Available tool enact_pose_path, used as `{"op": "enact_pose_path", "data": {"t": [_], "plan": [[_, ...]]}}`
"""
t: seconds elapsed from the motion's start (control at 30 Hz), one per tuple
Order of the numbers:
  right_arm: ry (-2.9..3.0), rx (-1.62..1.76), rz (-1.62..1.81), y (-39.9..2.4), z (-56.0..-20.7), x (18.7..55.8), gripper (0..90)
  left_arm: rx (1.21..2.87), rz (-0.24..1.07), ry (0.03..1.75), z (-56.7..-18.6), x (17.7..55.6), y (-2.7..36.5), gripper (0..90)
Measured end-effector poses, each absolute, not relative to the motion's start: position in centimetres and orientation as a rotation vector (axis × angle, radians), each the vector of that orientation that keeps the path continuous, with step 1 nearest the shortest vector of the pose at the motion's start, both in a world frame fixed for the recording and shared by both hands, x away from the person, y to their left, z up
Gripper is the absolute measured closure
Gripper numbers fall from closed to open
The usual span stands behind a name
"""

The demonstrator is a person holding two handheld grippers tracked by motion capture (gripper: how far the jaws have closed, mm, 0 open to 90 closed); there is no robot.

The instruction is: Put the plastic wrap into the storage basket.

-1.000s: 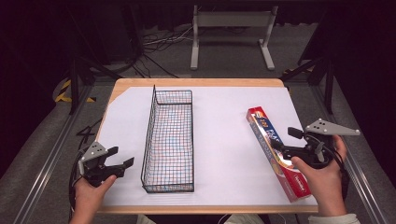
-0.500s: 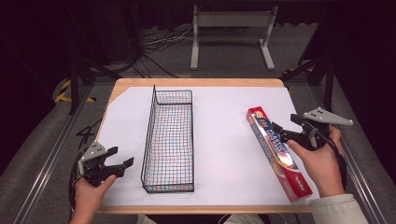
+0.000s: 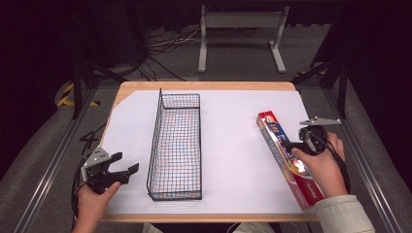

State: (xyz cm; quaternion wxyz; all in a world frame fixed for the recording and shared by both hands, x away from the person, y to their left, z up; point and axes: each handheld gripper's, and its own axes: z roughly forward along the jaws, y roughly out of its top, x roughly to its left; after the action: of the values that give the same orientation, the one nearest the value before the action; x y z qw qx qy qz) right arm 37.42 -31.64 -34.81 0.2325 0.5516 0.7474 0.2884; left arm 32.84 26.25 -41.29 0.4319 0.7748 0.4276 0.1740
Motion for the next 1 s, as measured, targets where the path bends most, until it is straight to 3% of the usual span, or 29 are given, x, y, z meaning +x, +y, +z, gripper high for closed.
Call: {"op": "enact_pose_path", "data": {"t": [0.17, 0.73, 1.0], "plan": [[2.129, 1.569, 0.777, -31.4, -36.7, 38.3, 32.6, 1.933, 0.429, 1.069, -41.3, 32.8, 26.2, 22.3], [2.177, 1.656, 0.631, -31.5, -39.5, 40.6, 24.5, 1.94, 0.43, 1.068, -41.3, 32.9, 26.3, 22.6], [2.255, 1.709, 0.548, -31.5, -40.7, 41.2, 27.4, 1.942, 0.427, 1.07, -41.3, 32.9, 26.2, 22.6]]}}
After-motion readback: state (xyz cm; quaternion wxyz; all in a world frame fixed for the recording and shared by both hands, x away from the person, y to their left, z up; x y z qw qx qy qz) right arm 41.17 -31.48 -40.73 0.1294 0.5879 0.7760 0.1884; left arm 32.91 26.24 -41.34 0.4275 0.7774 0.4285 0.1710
